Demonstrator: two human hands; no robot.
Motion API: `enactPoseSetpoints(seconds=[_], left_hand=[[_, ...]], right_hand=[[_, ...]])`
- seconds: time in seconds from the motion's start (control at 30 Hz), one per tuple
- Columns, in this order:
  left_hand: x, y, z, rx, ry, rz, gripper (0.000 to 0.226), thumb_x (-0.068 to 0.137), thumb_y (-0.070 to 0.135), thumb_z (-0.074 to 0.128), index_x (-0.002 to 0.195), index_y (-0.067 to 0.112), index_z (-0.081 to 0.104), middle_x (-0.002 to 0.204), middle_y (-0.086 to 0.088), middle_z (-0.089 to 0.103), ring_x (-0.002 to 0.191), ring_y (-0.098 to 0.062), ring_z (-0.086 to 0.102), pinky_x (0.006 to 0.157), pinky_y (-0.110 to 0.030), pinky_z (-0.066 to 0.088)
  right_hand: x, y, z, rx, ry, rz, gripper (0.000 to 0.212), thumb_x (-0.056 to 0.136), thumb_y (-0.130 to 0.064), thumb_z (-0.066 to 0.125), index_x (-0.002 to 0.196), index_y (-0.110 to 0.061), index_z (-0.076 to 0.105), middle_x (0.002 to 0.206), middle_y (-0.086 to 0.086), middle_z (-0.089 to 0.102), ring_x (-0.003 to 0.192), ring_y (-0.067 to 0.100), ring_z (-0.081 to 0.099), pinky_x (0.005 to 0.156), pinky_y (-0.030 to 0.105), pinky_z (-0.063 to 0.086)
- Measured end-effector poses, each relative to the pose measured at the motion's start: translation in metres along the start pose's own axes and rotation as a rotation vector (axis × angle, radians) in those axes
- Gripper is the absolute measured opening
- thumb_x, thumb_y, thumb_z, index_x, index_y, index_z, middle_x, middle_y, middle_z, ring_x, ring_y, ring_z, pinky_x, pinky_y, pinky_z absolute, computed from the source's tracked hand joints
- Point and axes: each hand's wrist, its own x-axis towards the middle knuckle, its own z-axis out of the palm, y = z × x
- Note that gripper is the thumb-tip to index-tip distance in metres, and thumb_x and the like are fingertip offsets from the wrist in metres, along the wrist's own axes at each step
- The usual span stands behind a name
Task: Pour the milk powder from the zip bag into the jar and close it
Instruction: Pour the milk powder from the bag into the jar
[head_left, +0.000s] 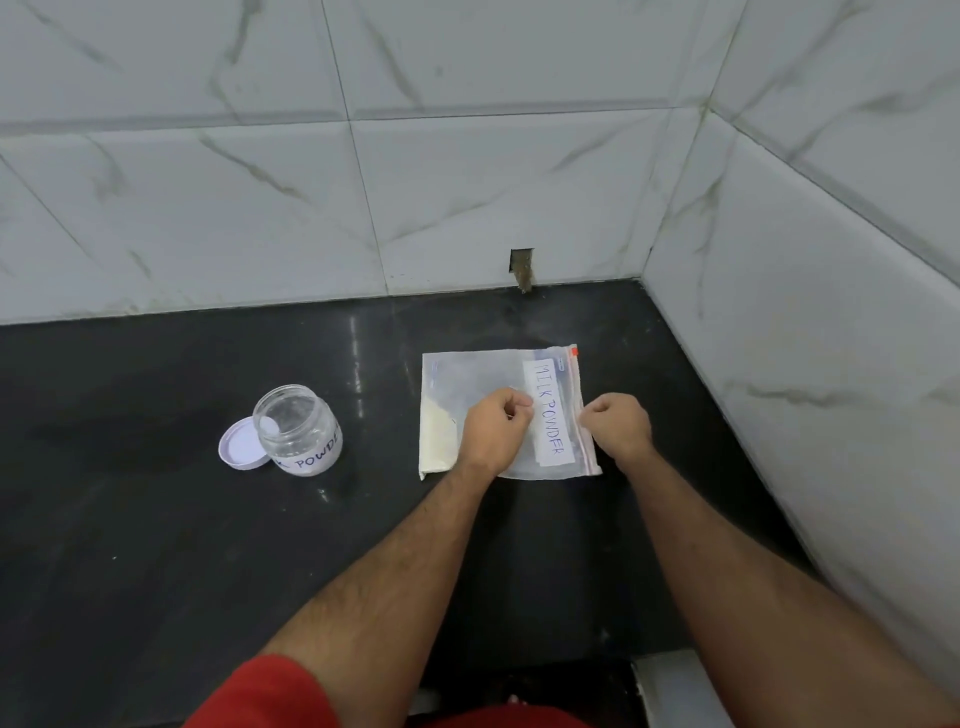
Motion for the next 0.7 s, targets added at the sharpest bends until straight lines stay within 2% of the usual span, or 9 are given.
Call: enactPoseSetpoints(seconds=[0.13,0.23,0.27,0.33,0.4,0.5,0.57,0.63,0.7], left_hand=[[0.007,0.024,0.004,-0.026,0.035,-0.065,0.017,0.094,0.028,0.065,0.08,0.02,0.064,0.08,0.004,0.068,0.084,-0.021,0.069,0.08,-0.037,0.059],[0.016,0.05,0.001,-0.046,0.067,-0.093,0.029,0.088,0.044,0.071,0.072,0.022,0.062,0.081,-0.001,0.072,0.08,-0.02,0.072,0.075,-0.04,0.06],[0.018,0.059,-0.001,-0.032,0.075,-0.093,0.03,0.085,0.048,0.073,0.072,0.024,0.062,0.081,-0.001,0.072,0.079,-0.019,0.072,0.073,-0.039,0.059],[0.022,0.073,-0.008,0.024,0.09,-0.071,0.03,0.083,0.05,0.074,0.07,0.027,0.061,0.081,-0.001,0.073,0.076,-0.019,0.071,0.069,-0.036,0.058],[0.026,0.082,-0.016,0.102,0.115,-0.047,0.027,0.085,0.042,0.074,0.066,0.028,0.06,0.08,-0.002,0.074,0.075,-0.019,0.072,0.07,-0.036,0.061],[0.029,0.088,-0.031,0.169,0.174,-0.025,0.026,0.087,0.024,0.07,0.063,0.028,0.061,0.081,-0.002,0.074,0.073,-0.019,0.073,0.073,-0.041,0.064],[0.03,0.091,-0.043,0.191,0.204,-0.014,0.018,0.087,0.025,0.071,0.07,0.026,0.066,0.082,0.001,0.073,0.071,-0.016,0.073,0.073,-0.037,0.064],[0.03,0.095,-0.057,0.212,0.239,0.002,0.01,0.087,0.028,0.072,0.079,0.025,0.069,0.08,0.005,0.07,0.068,-0.014,0.071,0.072,-0.033,0.064],[0.029,0.099,-0.073,0.24,0.268,0.024,0.007,0.088,0.029,0.072,0.081,0.026,0.069,0.078,0.007,0.067,0.065,-0.012,0.069,0.07,-0.032,0.064]], right_hand=[[-0.007,-0.009,-0.006,0.2,-0.023,-0.117,0.009,0.077,-0.004,0.064,0.076,-0.003,0.073,0.083,0.013,0.074,0.084,0.03,0.07,0.074,0.042,0.059],[-0.017,-0.024,-0.011,0.236,-0.029,-0.246,0.011,0.081,-0.007,0.065,0.075,-0.003,0.074,0.079,0.016,0.073,0.084,0.034,0.071,0.073,0.049,0.059],[-0.019,-0.03,-0.012,0.235,-0.03,-0.285,0.013,0.082,-0.009,0.065,0.073,-0.005,0.075,0.076,0.015,0.072,0.08,0.033,0.071,0.068,0.048,0.058],[-0.023,-0.041,-0.013,0.222,-0.015,-0.355,0.016,0.084,-0.012,0.067,0.07,-0.014,0.077,0.067,0.003,0.07,0.068,0.018,0.069,0.057,0.035,0.05],[-0.026,-0.052,-0.014,0.195,-0.005,-0.406,0.014,0.085,-0.016,0.071,0.075,-0.023,0.079,0.069,-0.012,0.068,0.069,0.005,0.066,0.06,0.021,0.046],[-0.026,-0.063,-0.019,0.17,-0.038,-0.444,0.014,0.085,-0.021,0.074,0.075,-0.03,0.077,0.077,-0.018,0.069,0.075,0.005,0.07,0.063,0.021,0.053],[-0.025,-0.071,-0.021,0.229,-0.018,-0.435,0.014,0.085,-0.021,0.075,0.072,-0.029,0.075,0.077,-0.014,0.071,0.072,0.005,0.071,0.066,0.025,0.058],[-0.022,-0.082,-0.024,0.242,0.081,-0.42,0.009,0.083,-0.025,0.077,0.08,-0.026,0.069,0.078,-0.014,0.066,0.071,0.003,0.064,0.064,0.022,0.053],[-0.017,-0.099,-0.028,0.178,0.083,-0.358,0.029,0.08,-0.033,0.08,0.096,-0.024,0.057,0.084,-0.016,0.054,0.074,0.002,0.055,0.061,0.021,0.043]])
